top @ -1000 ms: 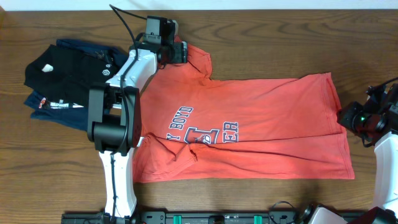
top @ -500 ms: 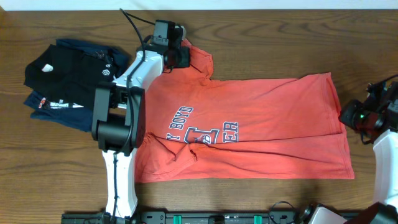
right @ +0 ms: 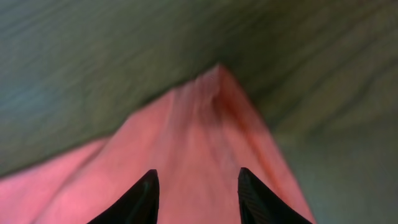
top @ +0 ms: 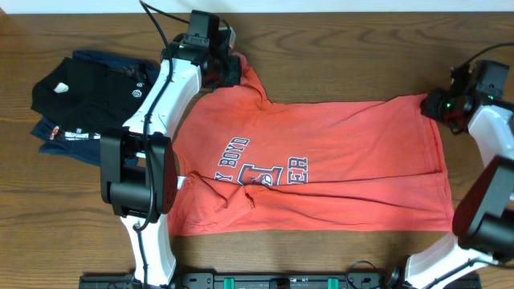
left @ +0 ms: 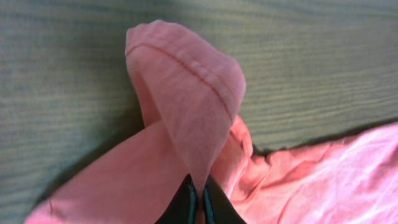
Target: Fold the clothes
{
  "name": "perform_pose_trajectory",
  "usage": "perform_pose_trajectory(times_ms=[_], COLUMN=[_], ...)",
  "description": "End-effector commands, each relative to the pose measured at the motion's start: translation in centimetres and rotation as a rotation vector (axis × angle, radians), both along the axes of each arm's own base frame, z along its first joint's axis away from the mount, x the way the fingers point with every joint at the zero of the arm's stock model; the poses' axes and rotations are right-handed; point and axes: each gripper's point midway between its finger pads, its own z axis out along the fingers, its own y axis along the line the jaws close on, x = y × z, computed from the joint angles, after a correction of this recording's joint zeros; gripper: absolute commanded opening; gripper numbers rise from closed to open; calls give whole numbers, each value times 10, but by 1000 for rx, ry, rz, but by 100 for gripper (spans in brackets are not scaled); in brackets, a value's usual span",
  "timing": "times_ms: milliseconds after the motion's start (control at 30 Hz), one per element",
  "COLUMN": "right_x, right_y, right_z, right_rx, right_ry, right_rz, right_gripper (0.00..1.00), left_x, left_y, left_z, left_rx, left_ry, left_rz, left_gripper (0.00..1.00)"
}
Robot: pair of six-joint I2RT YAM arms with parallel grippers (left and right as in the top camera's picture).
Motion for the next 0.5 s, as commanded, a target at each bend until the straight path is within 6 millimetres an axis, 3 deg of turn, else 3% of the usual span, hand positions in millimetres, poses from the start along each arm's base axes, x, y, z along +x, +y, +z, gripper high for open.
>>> perform_pose_trajectory(times_ms=[0, 200, 467], right_x=[13, 32, 52], right_y=[-2, 0, 2], right_z=[-17, -41, -40], right_rx=[15, 50, 36], right_ry=[16, -21, -99], right_rz=[-34, -18, 5], right_gripper=[38, 35, 31], left_x=[1, 0, -2], left_y=[-1, -2, -1], left_z=[3, 3, 2], left_rx=[-8, -7, -5], left_ry=[1, 4, 12], left_rz=[4, 3, 4], left_gripper=[6, 6, 6])
